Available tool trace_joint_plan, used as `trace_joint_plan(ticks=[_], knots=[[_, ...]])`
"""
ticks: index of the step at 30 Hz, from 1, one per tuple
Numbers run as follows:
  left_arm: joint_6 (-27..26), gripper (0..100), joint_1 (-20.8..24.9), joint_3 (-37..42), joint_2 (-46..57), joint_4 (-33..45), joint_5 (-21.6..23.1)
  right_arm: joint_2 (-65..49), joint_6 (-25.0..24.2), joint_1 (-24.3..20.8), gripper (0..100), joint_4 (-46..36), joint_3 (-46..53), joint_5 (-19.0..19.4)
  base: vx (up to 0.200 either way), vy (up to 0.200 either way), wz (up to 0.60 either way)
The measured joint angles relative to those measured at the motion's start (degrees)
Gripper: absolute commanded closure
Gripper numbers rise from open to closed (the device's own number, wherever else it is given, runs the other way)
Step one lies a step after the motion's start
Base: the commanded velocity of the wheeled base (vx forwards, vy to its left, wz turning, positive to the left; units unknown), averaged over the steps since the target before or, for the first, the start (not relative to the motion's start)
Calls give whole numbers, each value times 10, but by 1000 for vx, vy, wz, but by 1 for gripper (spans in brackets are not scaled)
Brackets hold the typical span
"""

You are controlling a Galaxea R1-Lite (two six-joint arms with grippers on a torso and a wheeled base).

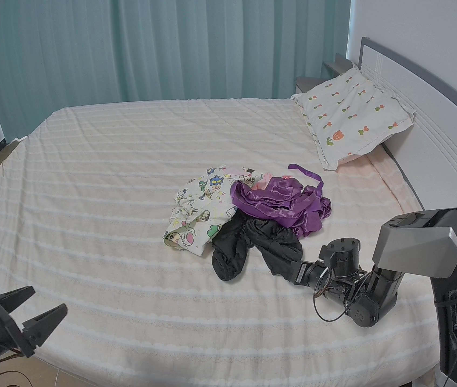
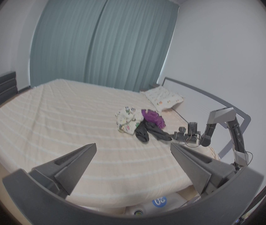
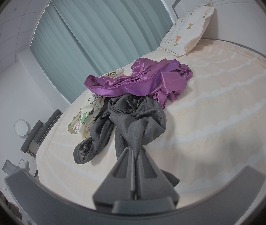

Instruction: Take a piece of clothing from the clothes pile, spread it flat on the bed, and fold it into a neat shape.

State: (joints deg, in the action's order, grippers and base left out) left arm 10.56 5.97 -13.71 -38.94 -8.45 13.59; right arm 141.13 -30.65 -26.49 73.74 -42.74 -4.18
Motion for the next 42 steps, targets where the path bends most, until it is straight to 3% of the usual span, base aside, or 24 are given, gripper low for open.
trace_joint_plan(ticks=[6,13,20,27,35,42], knots=[[28,0,23,4,-162,-88,10,0,-1,-1,100,3,1,0,0,0,0],[121,0,66,-35,-362,-183,-2,0,-10,-1,100,4,2,0,0,0,0],[248,0,123,-151,-569,-242,-71,0,-25,-1,100,6,1,0,0,0,0],[333,0,167,-302,-744,-271,-124,0,-35,-5,100,7,2,0,0,0,0],[366,0,212,-426,-892,-283,-154,0,-41,-11,100,8,2,-2,0,0,0],[368,0,226,-497,-961,-281,-158,-1,-44,-13,100,8,2,-3,0,0,0]])
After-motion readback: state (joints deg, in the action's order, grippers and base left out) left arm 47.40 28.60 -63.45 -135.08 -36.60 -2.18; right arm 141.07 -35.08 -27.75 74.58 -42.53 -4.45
